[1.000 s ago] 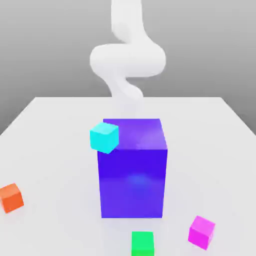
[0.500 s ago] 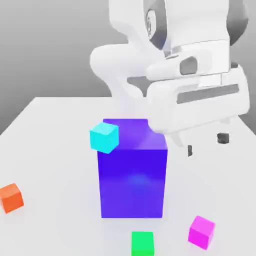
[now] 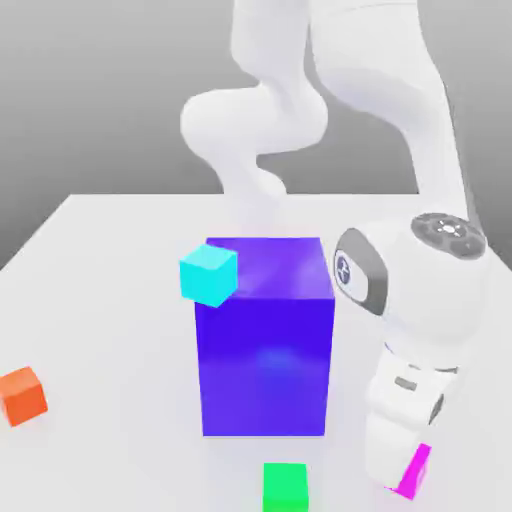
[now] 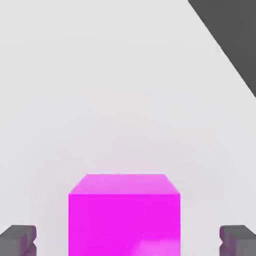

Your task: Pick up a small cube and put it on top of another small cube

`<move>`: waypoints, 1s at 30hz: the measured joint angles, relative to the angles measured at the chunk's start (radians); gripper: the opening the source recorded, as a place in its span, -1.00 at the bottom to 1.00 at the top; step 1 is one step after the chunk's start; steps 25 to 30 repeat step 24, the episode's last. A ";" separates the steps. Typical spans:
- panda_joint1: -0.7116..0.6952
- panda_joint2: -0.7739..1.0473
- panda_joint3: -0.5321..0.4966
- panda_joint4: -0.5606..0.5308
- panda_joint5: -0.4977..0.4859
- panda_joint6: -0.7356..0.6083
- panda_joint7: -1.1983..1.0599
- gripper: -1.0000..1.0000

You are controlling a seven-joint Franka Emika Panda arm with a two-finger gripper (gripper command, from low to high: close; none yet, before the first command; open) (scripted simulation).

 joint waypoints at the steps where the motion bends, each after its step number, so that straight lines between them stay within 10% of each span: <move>1: 0.000 0.000 0.000 0.000 0.000 0.000 0.000 -1.00; 20: -0.186 -0.147 -0.111 0.006 0.104 -0.156 -0.051 -1.00; 21: -0.189 -0.127 -0.109 0.008 0.108 -0.137 -0.054 1.00; 30: -0.189 -0.127 -0.109 0.008 0.108 -0.137 -0.054 1.00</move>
